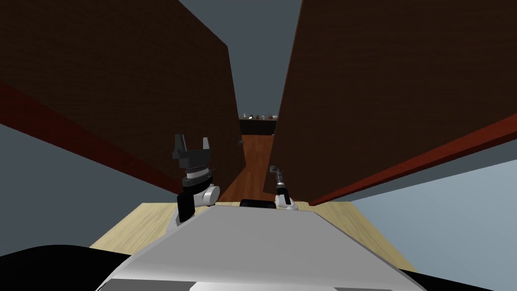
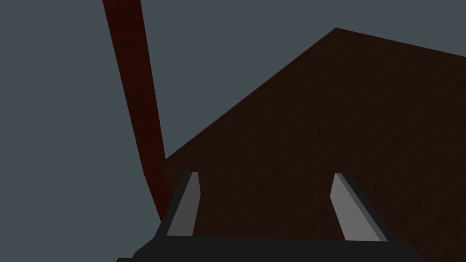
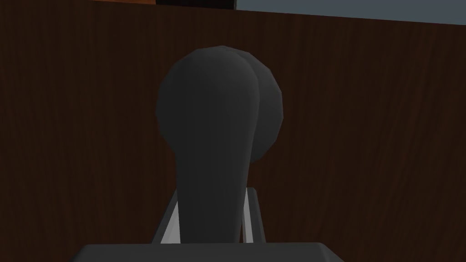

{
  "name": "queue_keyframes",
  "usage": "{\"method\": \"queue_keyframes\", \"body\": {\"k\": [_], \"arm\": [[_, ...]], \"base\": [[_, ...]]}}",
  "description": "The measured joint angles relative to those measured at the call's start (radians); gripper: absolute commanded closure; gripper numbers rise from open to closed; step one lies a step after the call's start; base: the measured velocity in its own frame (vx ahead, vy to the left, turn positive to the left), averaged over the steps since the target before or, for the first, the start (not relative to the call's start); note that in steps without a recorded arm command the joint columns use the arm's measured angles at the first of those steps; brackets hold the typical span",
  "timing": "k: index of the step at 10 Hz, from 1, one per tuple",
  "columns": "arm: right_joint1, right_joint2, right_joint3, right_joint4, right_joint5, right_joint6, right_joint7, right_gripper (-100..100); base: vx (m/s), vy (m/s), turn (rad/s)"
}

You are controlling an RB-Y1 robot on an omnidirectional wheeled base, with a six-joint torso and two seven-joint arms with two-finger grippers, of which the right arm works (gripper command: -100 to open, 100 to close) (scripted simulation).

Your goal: Push the door open

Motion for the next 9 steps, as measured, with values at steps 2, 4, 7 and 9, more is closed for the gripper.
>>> {"method": "queue_keyframes", "body": {"k": [2, 4, 7, 9], "arm": [[0.002, -0.012, -0.025, -0.013, -0.013, 0.010, 0.010, 100], [-0.005, -0.012, -0.054, -0.003, -0.027, 0.000, 0.022, 100], [0.006, -0.009, -0.094, -0.020, -0.048, 0.002, 0.042, 100], [-0.002, -0.008, -0.123, -0.007, -0.062, -0.009, 0.046, 100]], "base": [[0.215, 0.094, -0.100], [0.194, 0.088, -0.100], [0.203, 0.080, -0.100], [0.184, 0.084, -0.090]]}}
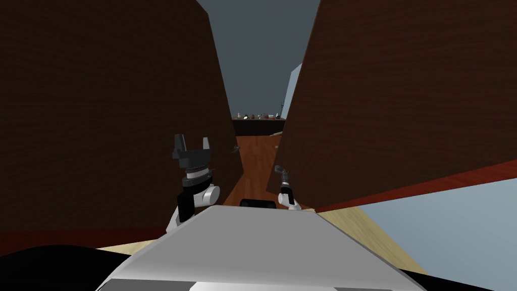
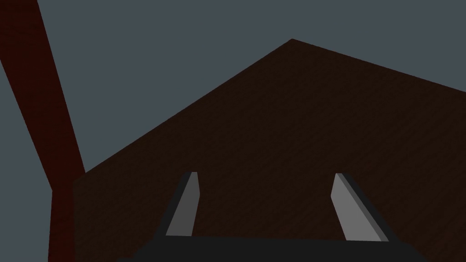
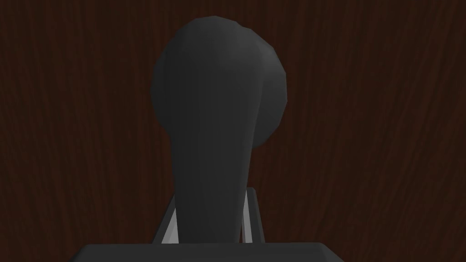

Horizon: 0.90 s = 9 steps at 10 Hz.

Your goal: Push the door open

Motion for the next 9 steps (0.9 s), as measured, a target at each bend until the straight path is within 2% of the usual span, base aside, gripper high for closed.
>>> {"method": "queue_keyframes", "body": {"k": [2, 4, 7, 9], "arm": [[0.002, 0.011, -0.029, -0.015, -0.015, 0.013, 0.016, 100], [-0.010, 0.015, -0.055, 0.008, -0.027, -0.005, 0.019, 100], [-0.010, 0.032, -0.089, 0.010, -0.044, -0.010, 0.030, 100], [-0.011, 0.031, -0.103, 0.010, -0.050, -0.015, 0.032, 100]], "base": [[0.195, 0.077, -0.101], [0.169, 0.080, -0.085], [0.166, 0.061, -0.072], [0.088, 0.011, -0.053]]}}
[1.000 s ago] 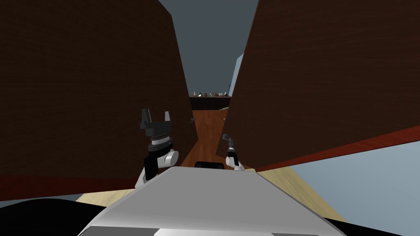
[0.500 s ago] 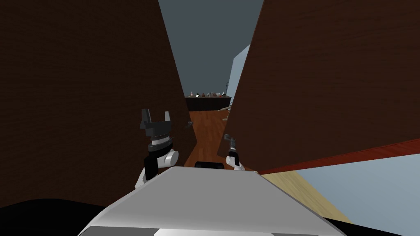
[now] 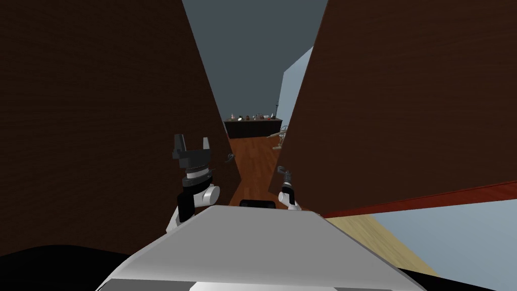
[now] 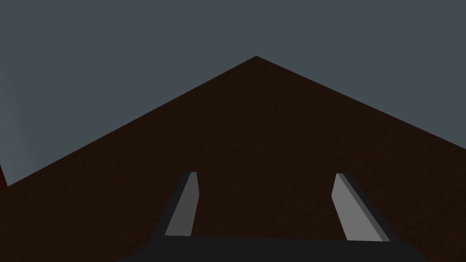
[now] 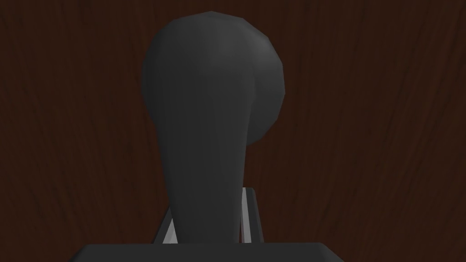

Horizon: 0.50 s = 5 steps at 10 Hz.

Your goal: Push the door open

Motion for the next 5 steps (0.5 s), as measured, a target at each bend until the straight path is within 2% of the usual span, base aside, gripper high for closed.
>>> {"method": "queue_keyframes", "body": {"k": [1, 2, 3, 5], "arm": [[-0.010, -0.010, -0.004, 0.023, -0.005, -0.008, 0.002, 100], [0.010, -0.014, -0.008, -0.001, -0.009, -0.002, 0.011, 100], [0.004, -0.023, -0.013, 0.008, -0.016, 0.000, 0.015, 100], [0.013, -0.018, -0.026, -0.018, -0.027, 0.006, 0.038, 100]], "base": [[0.169, 0.035, -0.049], [0.177, 0.018, -0.057], [0.202, -0.020, -0.050], [0.207, -0.011, -0.059]]}}
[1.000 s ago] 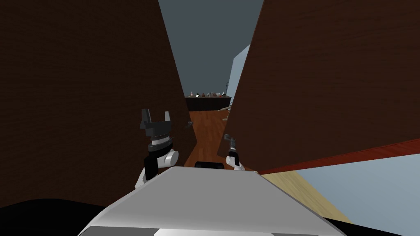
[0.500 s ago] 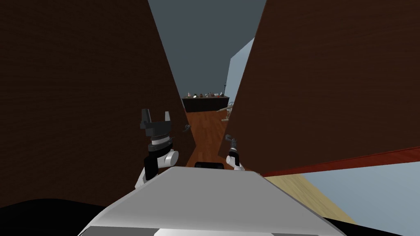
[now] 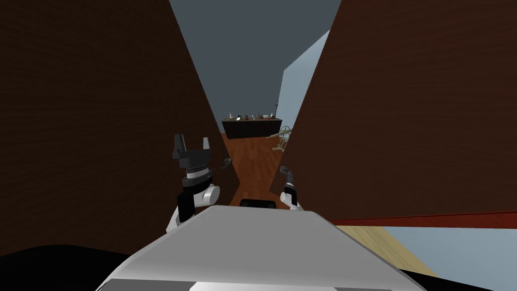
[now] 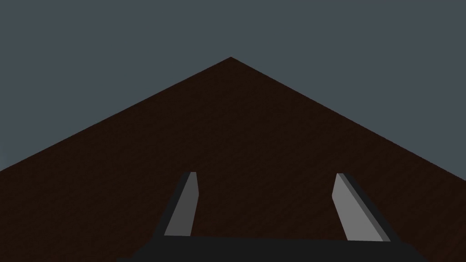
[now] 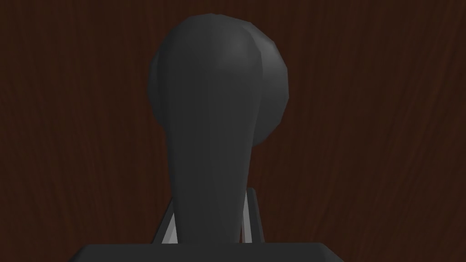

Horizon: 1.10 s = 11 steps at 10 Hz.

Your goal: Push the door open

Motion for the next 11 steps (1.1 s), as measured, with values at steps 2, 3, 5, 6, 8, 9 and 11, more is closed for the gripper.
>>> {"method": "queue_keyframes", "body": {"k": [2, 3, 5, 6, 8, 9, 11], "arm": [[-0.013, 0.004, -0.016, 0.017, -0.012, -0.018, 0.012, 100], [-0.015, 0.012, -0.028, 0.018, -0.021, -0.025, 0.020, 100], [-0.020, 0.034, -0.050, 0.025, -0.036, -0.038, 0.035, 100], [-0.018, 0.044, -0.057, 0.017, -0.041, -0.036, 0.041, 100], [-0.026, 0.034, -0.065, 0.034, -0.050, -0.038, 0.046, 100], [-0.017, 0.025, -0.071, 0.027, -0.058, -0.032, 0.050, 100], [-0.020, 0.008, -0.082, 0.035, -0.070, -0.048, 0.052, 100]], "base": [[0.230, 0.033, -0.082], [0.223, 0.039, -0.112], [0.136, -0.008, -0.047], [0.038, -0.024, -0.018], [0.150, -0.018, -0.015], [0.207, -0.007, -0.040], [0.189, -0.002, -0.030]]}}
